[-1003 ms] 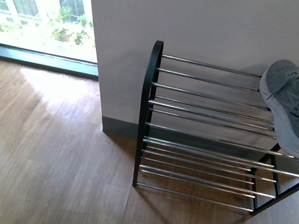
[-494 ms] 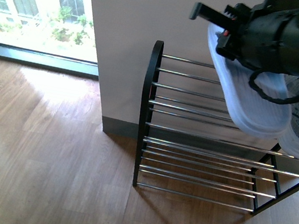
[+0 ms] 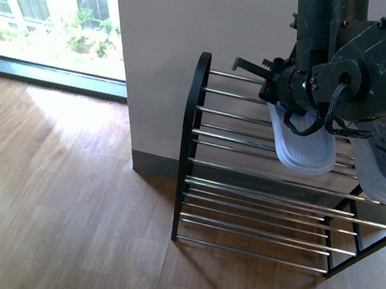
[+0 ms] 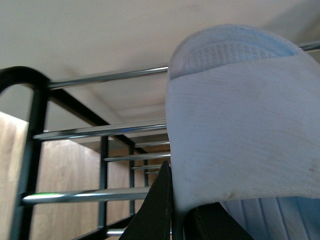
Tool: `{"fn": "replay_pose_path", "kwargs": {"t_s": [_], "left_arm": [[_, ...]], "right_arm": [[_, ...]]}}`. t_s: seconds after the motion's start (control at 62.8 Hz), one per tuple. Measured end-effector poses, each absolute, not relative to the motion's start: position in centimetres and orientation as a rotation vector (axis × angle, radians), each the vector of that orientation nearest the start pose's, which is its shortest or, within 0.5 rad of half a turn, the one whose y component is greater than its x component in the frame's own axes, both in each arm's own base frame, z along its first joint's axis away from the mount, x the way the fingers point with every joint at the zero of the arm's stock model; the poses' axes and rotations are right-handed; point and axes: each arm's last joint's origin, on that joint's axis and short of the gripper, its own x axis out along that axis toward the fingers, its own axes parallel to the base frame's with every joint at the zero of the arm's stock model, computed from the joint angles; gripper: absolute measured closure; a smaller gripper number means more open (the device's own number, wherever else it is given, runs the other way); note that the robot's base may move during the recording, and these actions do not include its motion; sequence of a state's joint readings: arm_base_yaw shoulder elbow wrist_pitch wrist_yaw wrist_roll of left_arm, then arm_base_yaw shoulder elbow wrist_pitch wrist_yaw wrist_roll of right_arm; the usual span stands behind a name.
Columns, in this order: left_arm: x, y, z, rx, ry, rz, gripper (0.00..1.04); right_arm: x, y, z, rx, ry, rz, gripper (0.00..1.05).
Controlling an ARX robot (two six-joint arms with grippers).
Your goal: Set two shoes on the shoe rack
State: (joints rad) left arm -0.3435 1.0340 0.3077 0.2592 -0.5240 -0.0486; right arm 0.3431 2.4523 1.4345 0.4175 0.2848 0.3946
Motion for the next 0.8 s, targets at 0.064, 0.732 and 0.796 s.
{"fn": "replay_pose_path", "kwargs": {"t_s": [0.064,0.732,0.796], "left_arm": [[18.5,-5.1,17.1,0.149,0.419,0.188,1.03],[18.5,-5.1,17.1,0.149,0.419,0.187,1.03],[18.5,-5.1,17.1,0.149,0.419,0.188,1.03]], "right_arm": [[46.5,14.4,2.8,0.174,0.577,-0.089,1.03],[42.3,11.8,7.8,0.167,0.523,0.093,0.28],[40.7,11.4,9.6,0.184,0.5,0.141,0.18]]}}
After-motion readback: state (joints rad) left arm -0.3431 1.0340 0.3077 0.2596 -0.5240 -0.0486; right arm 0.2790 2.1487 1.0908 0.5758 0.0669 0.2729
